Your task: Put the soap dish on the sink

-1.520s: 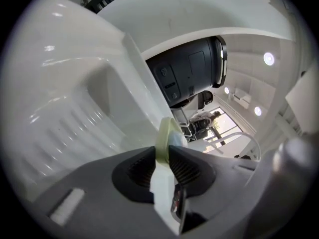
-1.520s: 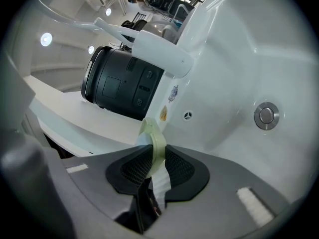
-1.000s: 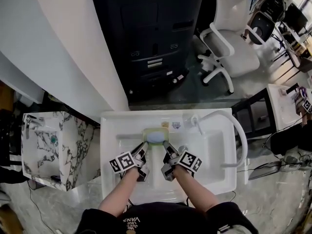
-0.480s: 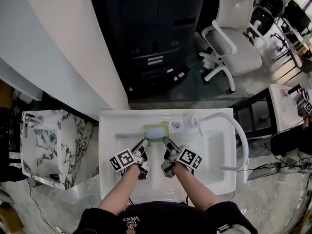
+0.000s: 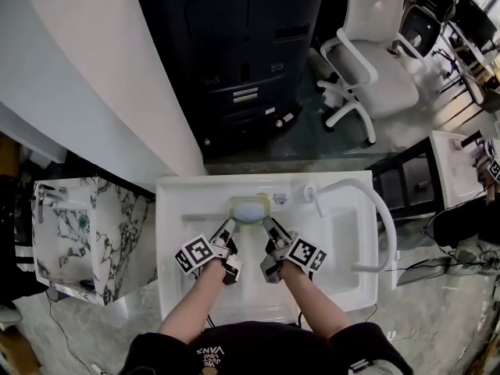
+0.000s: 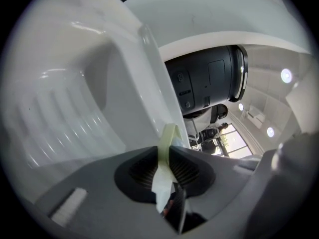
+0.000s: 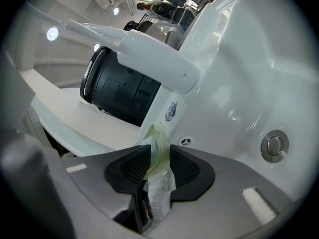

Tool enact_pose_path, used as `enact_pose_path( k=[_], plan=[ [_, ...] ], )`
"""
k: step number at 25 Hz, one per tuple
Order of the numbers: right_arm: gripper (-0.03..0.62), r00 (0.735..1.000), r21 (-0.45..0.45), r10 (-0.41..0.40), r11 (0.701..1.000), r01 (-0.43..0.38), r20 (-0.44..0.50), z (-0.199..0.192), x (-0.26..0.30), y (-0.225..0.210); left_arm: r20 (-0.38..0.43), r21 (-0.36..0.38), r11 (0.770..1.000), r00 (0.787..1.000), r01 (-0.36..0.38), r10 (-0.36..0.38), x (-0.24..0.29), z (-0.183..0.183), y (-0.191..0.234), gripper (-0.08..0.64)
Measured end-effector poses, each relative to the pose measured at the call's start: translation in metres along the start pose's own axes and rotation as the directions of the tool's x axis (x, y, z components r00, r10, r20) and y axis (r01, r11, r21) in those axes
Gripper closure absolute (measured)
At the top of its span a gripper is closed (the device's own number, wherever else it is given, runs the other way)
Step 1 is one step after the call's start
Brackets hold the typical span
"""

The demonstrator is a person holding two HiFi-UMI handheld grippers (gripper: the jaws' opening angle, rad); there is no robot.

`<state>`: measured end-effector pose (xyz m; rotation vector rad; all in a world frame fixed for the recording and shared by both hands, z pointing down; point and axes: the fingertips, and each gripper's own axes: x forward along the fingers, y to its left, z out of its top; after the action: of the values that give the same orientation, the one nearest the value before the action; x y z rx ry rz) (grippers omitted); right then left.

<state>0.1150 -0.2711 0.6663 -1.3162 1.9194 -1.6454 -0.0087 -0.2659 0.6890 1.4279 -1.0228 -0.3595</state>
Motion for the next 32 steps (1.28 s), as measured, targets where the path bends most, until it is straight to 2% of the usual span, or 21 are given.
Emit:
enact_pose_path(
  k=[2,4,6,8,12,15,18,23,32],
  plan=[
    [0.489,1.0,-0.057,-0.002,0.998,0.002,-0.01,0.0,-0.002,0.002,0.004,-0.004,1.0,1.0,0.0,0.0,0.002,0.001,-0.002,0.439],
    [0.48,0.999,-0.178,-0.018,0.984,0.013,-0.027,-0.001,-0.007,0.003,0.009,-0.012,1.0,1.0,0.0,0.0,0.003,0.001,-0.003,0.439],
    [0.479,0.998,-0.314,-0.033,0.949,0.015,-0.05,-0.004,-0.009,0.005,0.017,-0.027,1.0,1.0,0.003,-0.002,0.005,0.001,-0.003,0.439],
    [0.466,0.995,-0.405,-0.044,0.914,0.006,-0.086,-0.01,-0.009,0.007,0.024,-0.042,0.999,1.0,0.005,-0.004,0.006,0.002,-0.003,0.439],
    [0.46,0.987,-0.507,-0.096,0.862,0.016,-0.131,-0.02,-0.009,0.003,0.027,-0.054,0.999,1.0,0.002,0.0,0.007,0.003,-0.004,0.439],
    [0.46,0.982,-0.565,-0.129,0.825,0.027,-0.141,-0.021,-0.006,0.002,0.029,-0.034,0.999,1.0,0.005,-0.004,0.008,0.005,-0.007,0.439],
    [0.46,0.981,-0.609,-0.146,0.792,0.036,-0.132,-0.019,-0.002,0.005,0.032,-0.007,1.0,0.999,0.01,-0.009,0.009,0.007,-0.01,0.439],
    [0.462,0.976,-0.627,-0.186,0.775,0.075,-0.113,-0.015,0.002,0.004,0.043,-0.018,1.0,0.999,0.016,-0.015,0.011,0.008,-0.009,0.439],
    [0.463,0.974,-0.606,-0.212,0.786,0.121,-0.08,-0.005,0.01,0.004,0.012,0.074,0.997,0.999,0.031,-0.032,0.013,0.008,-0.014,0.439]
  ],
)
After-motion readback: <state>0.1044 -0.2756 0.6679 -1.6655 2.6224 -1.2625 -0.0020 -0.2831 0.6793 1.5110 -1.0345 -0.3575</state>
